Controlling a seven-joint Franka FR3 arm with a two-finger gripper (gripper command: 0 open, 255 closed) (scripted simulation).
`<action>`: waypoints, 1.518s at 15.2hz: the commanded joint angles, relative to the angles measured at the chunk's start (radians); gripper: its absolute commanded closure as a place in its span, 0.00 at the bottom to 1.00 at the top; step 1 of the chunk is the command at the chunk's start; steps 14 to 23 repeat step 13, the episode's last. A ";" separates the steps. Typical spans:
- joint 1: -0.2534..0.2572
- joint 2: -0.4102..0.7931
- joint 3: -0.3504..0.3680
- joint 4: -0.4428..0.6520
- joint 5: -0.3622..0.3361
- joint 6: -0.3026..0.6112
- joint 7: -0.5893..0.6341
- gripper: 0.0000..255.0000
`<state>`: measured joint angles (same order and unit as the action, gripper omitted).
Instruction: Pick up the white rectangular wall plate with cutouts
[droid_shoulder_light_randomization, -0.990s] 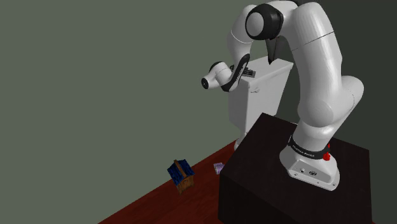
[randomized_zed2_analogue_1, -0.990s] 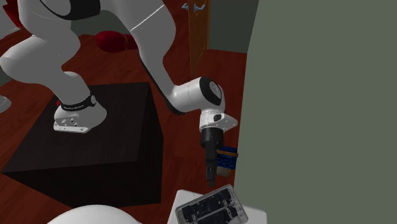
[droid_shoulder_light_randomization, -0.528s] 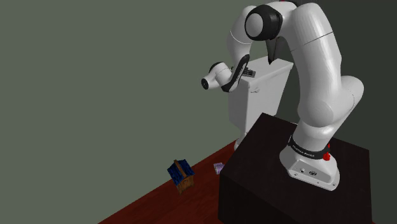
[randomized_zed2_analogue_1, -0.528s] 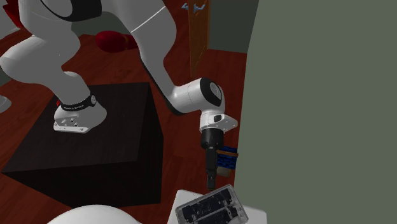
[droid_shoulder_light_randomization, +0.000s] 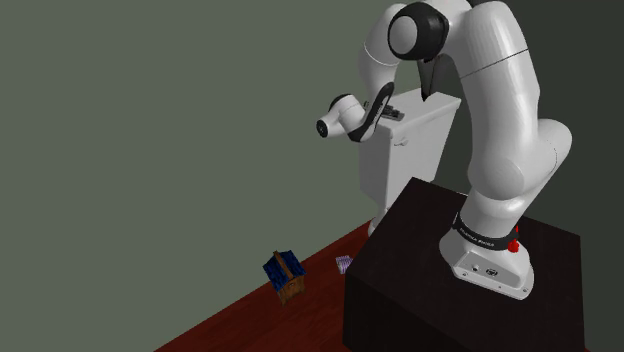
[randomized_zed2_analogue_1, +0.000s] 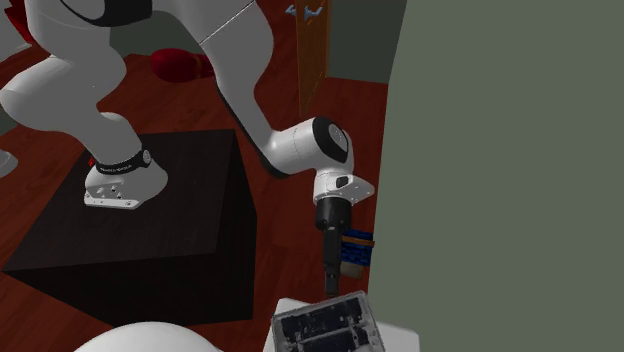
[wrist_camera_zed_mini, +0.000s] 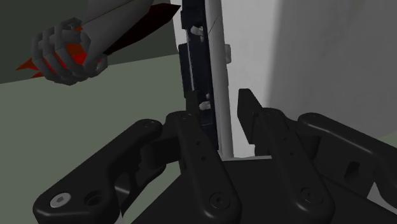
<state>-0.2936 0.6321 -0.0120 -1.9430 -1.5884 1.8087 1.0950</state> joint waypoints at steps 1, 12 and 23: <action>0.000 -0.026 0.001 -0.010 0.004 -0.002 -0.016 1.00; -0.002 -0.141 0.003 -0.048 0.021 -0.002 -0.095 1.00; -0.002 -0.141 0.003 -0.048 0.021 -0.002 -0.095 1.00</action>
